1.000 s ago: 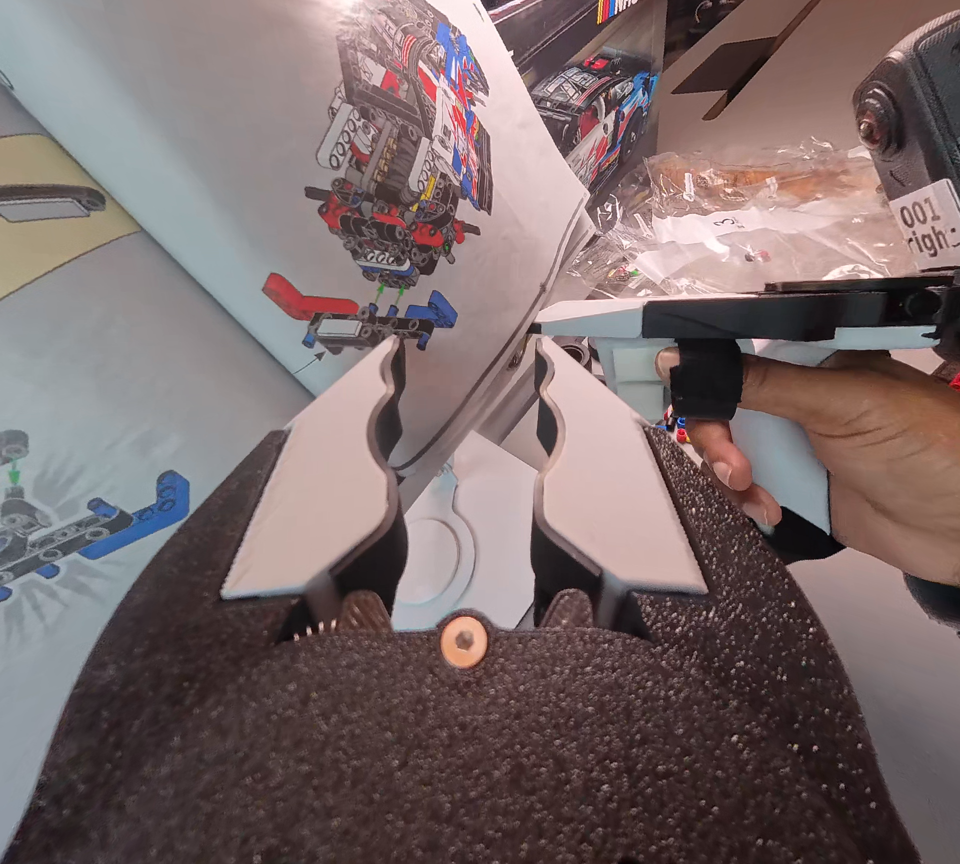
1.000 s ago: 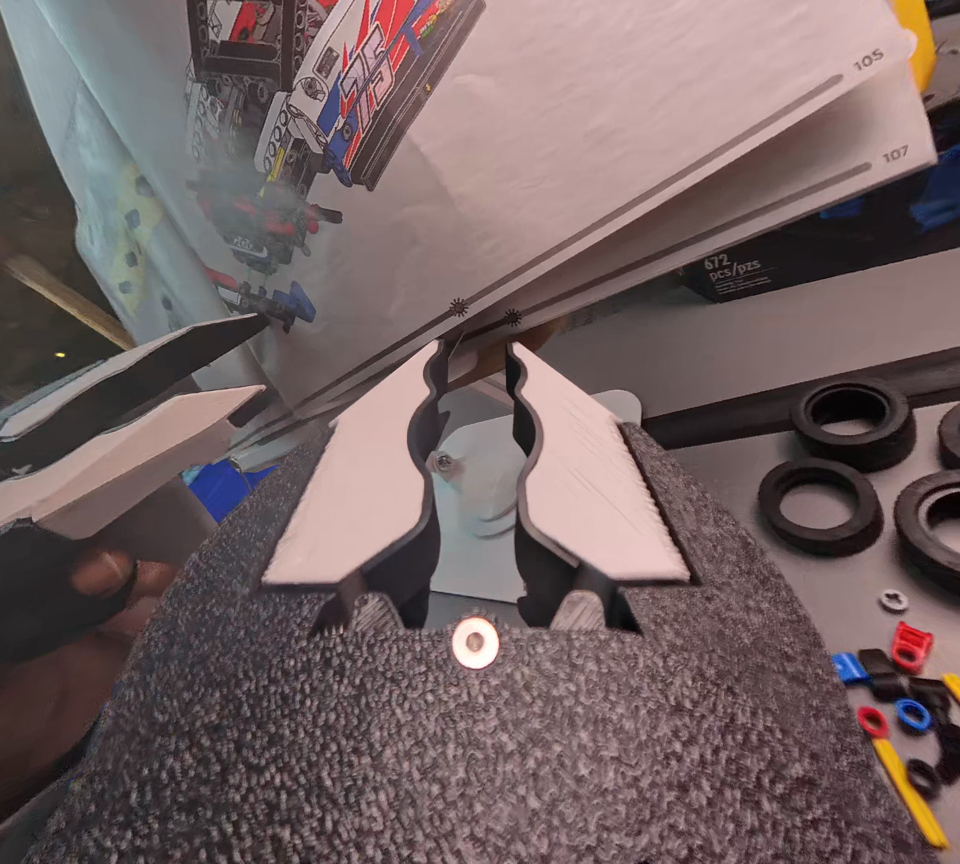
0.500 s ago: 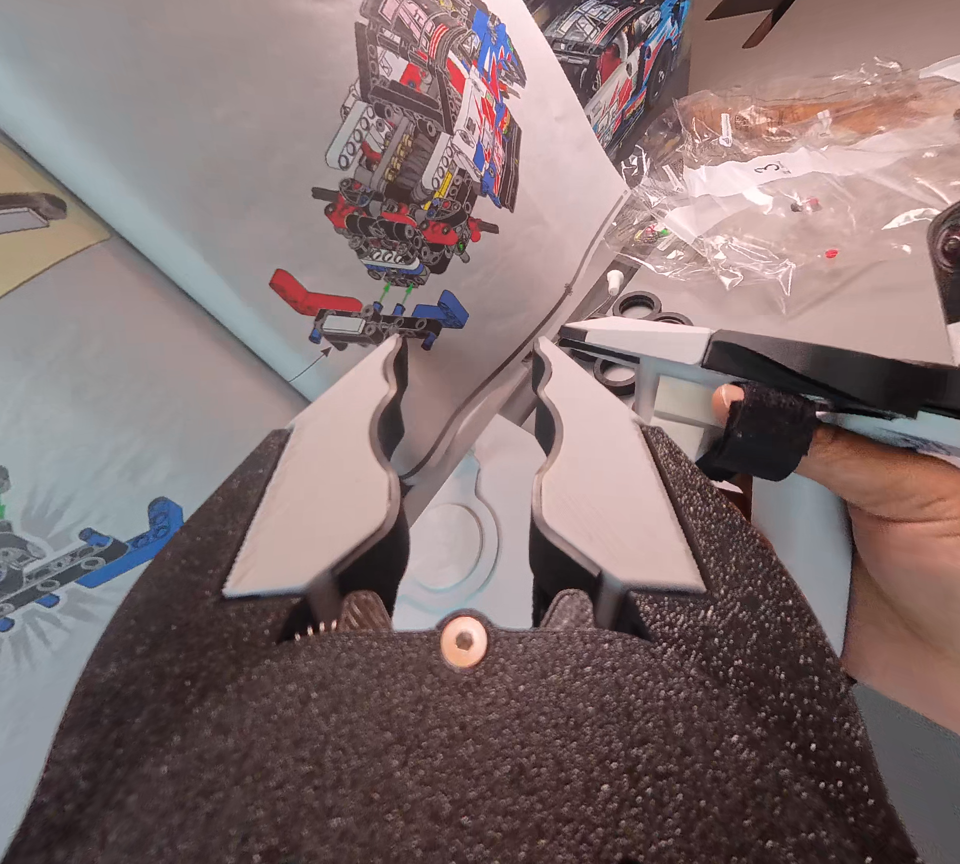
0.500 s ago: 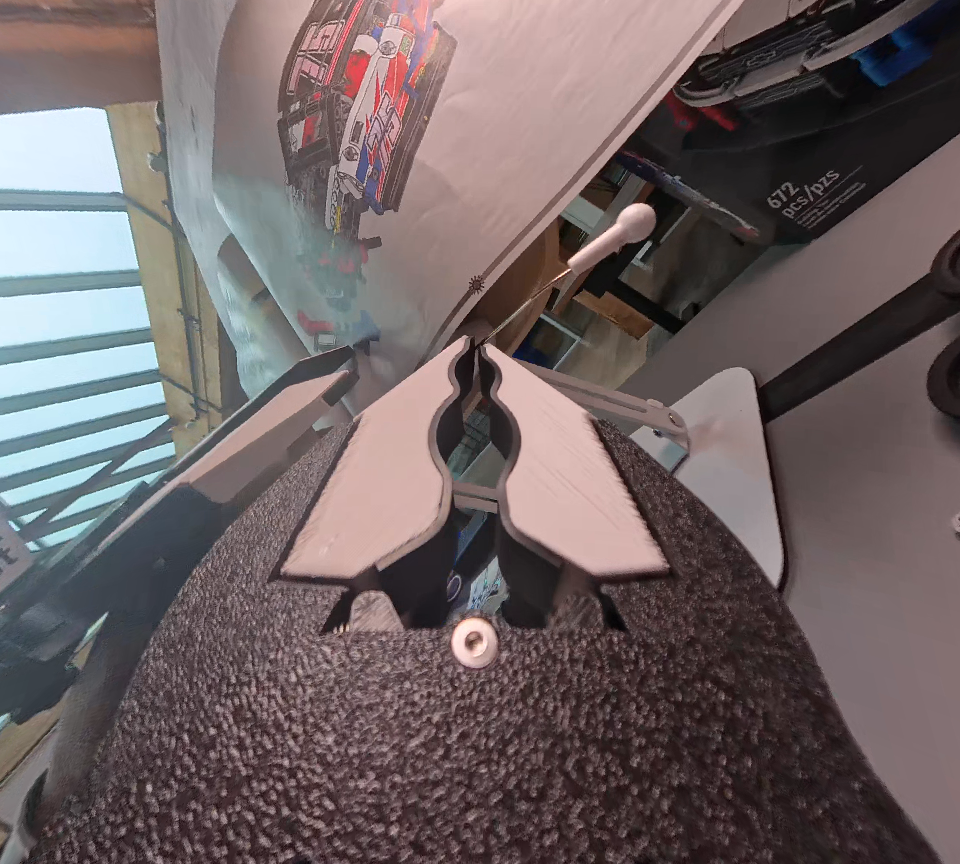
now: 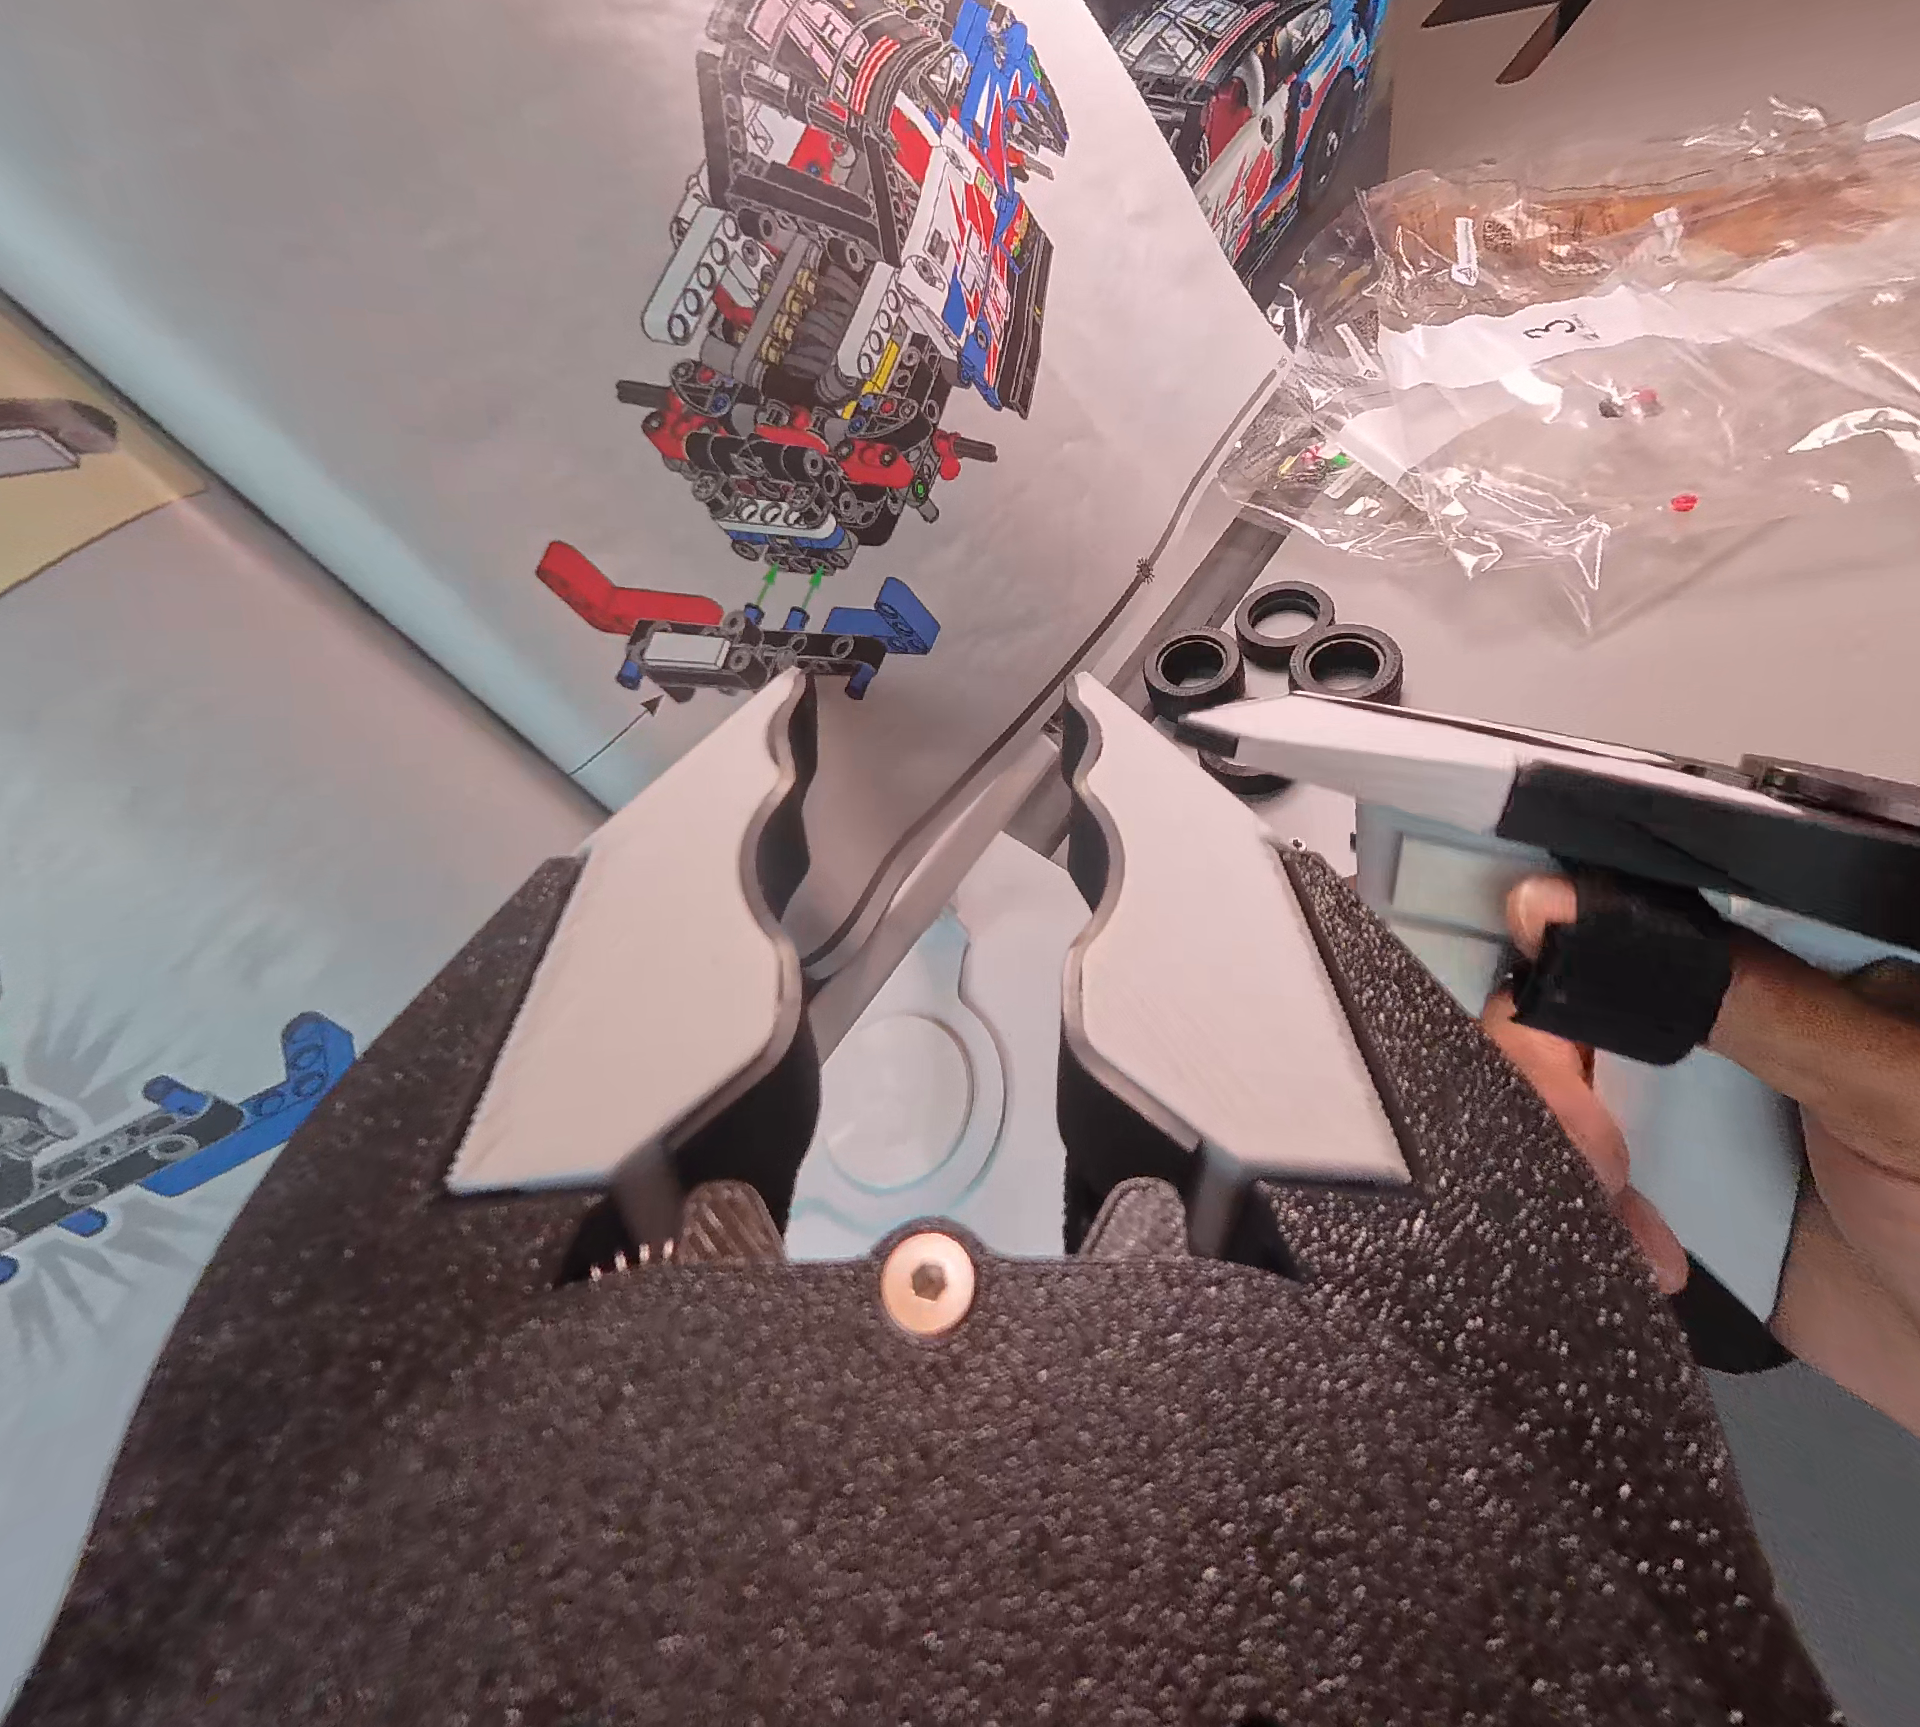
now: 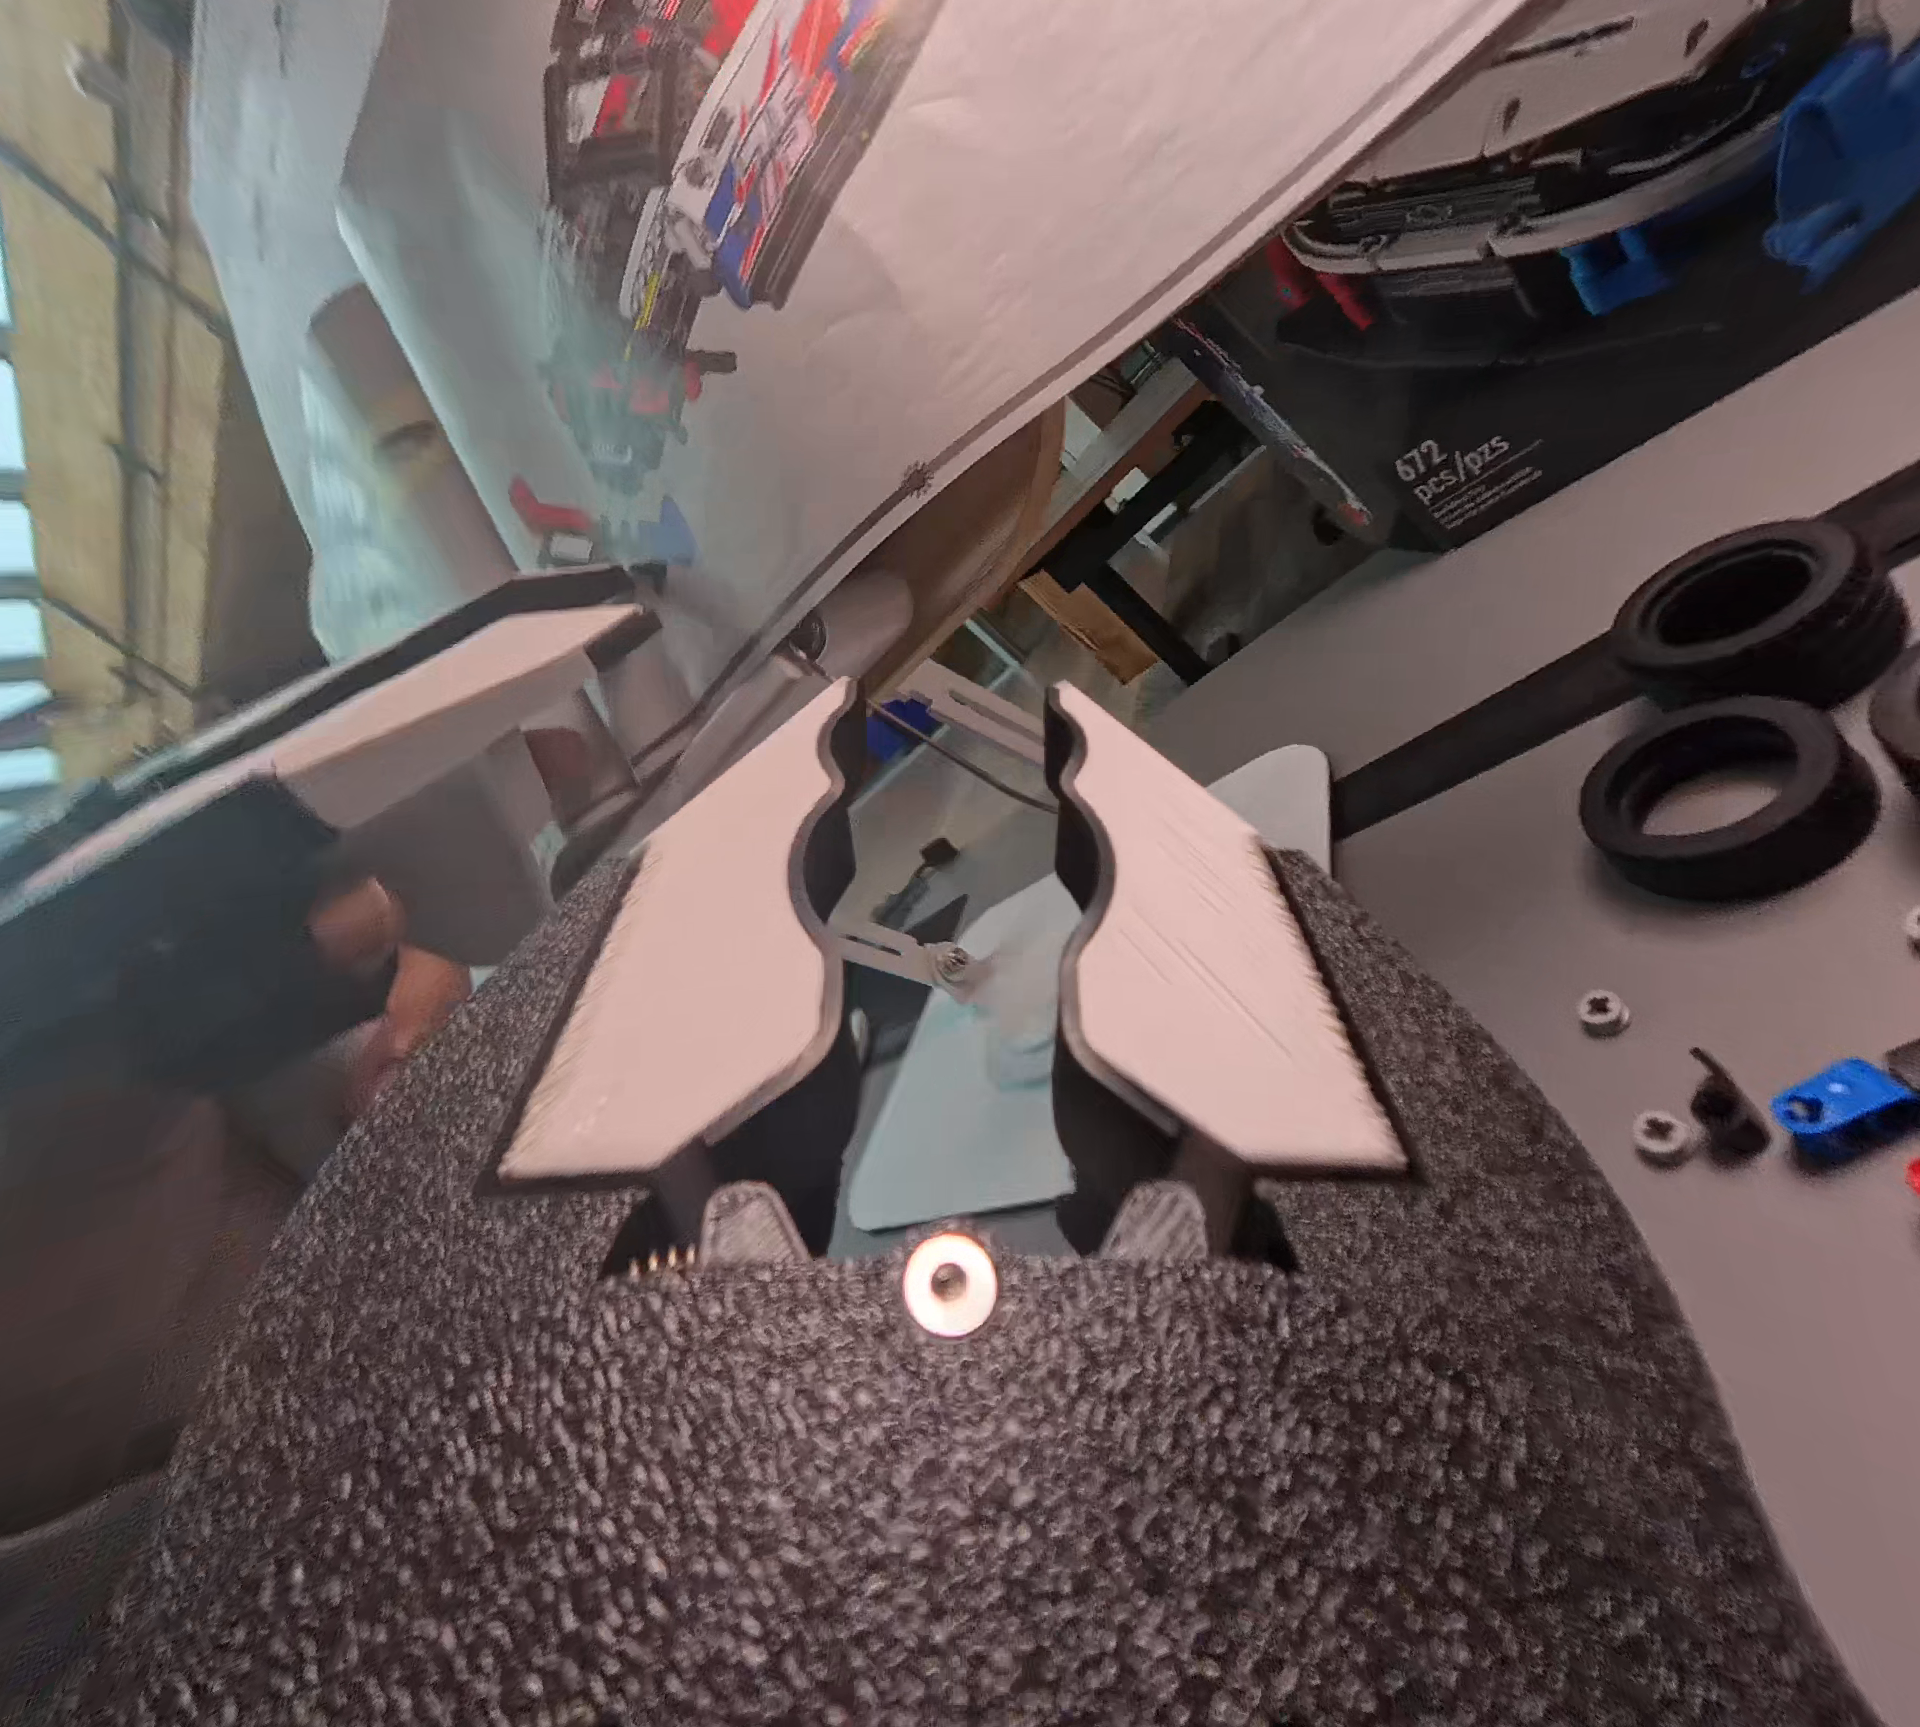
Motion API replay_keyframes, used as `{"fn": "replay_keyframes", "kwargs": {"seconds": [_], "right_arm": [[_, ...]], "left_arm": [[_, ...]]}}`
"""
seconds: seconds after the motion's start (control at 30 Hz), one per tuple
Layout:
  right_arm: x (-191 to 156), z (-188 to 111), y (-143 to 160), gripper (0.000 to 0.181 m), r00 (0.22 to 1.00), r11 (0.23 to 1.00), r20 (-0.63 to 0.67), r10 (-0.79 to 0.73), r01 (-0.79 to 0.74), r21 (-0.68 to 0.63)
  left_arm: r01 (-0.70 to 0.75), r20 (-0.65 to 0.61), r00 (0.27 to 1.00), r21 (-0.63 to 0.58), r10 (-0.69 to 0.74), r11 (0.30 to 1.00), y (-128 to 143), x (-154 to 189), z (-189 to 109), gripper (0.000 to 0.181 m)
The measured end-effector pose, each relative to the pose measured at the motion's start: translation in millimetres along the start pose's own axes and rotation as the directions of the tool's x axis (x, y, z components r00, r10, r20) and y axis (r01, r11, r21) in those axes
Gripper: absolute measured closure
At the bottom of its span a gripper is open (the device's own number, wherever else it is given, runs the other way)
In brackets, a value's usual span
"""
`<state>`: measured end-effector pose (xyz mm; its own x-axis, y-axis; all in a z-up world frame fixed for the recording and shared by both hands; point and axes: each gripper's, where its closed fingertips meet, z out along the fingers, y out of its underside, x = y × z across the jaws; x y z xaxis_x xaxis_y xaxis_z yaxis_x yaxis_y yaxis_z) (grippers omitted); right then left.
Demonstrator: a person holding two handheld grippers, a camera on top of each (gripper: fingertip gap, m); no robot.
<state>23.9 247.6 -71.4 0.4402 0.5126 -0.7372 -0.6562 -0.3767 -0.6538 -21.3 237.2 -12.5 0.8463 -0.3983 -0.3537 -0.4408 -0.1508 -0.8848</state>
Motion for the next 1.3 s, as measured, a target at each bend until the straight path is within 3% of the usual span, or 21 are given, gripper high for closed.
{"fn": "replay_keyframes", "kwargs": {"seconds": [0.03,0.13,0.2,0.23,0.27,0.33,0.4,0.5,0.67,0.77,0.87,0.97,1.03,1.1,1.3], "right_arm": [[-2,-1,4,0.140,0.993,0.993,-0.014,-0.117,0.116,-0.021],[-9,7,14,0.131,0.836,0.833,-0.038,-0.547,0.540,-0.119],[-2,19,22,0.143,0.698,0.682,-0.031,-0.715,0.688,-0.246],[6,22,25,0.177,0.611,0.580,-0.012,-0.792,0.746,-0.328],[8,22,24,0.180,0.509,0.465,0.030,-0.860,0.806,-0.365],[11,17,7,0.180,0.214,0.185,0.031,-0.976,0.903,-0.388],[7,11,-6,0.181,-0.090,-0.095,0.033,-0.995,0.919,-0.381],[0,11,-19,0.181,-0.398,-0.392,0.056,-0.916,0.854,-0.342],[-12,17,-28,0.181,-0.733,-0.753,0.175,-0.658,0.630,-0.193],[-14,12,-23,0.181,-0.796,-0.827,0.229,-0.561,0.550,-0.115],[-14,5,-16,0.181,-0.729,-0.768,0.250,-0.637,0.629,-0.120],[-8,2,-9,0.181,-0.605,-0.648,0.242,-0.758,0.741,-0.177],[-9,1,-7,0.181,-0.592,-0.627,0.211,-0.778,0.755,-0.195],[-12,-1,-9,0.181,-0.630,-0.661,0.199,-0.750,0.723,-0.201],[-31,-3,-15,0.181,-0.844,-0.881,0.257,-0.470,0.468,-0.072]], "left_arm": [[-0.003,-0.002,1.000,0.000,0.003,1.000,0,0,0,0.134],[-0.012,-0.005,1.000,-0.002,0.012,1.000,0,0,0,0.135],[-0.014,-0.005,1.000,-0.006,0.014,1.000,1,0,1,0.134],[-0.017,-0.006,1.000,-0.009,0.017,1.000,1,0,0,0.134],[-0.022,-0.007,1.000,-0.013,0.021,1.000,1,0,0,0.135],[-0.025,-0.009,1.000,-0.023,0.025,0.999,2,-1,1,0.136],[-0.020,-0.013,1.000,-0.035,0.020,0.999,3,-1,3,0.138],[-0.028,-0.010,1.000,-0.051,0.027,0.998,5,-1,4,0.141],[-0.049,-0.007,0.999,-0.056,0.049,0.997,4,-1,4,0.142],[-0.042,0.001,0.999,-0.061,0.042,0.997,4,-3,5,0.146],[-0.049,0.020,0.999,-0.074,0.050,0.996,6,-5,6,0.150],[-0.065,0.046,0.997,-0.089,0.069,0.994,7,-8,7,0.154],[-0.085,0.062,0.994,-0.100,0.091,0.991,7,-9,8,0.156],[-0.121,0.079,0.988,-0.117,0.130,0.986,8,-10,8,0.156],[-0.183,0.111,0.973,-0.152,0.201,0.971,10,-11,8,0.158]]}}
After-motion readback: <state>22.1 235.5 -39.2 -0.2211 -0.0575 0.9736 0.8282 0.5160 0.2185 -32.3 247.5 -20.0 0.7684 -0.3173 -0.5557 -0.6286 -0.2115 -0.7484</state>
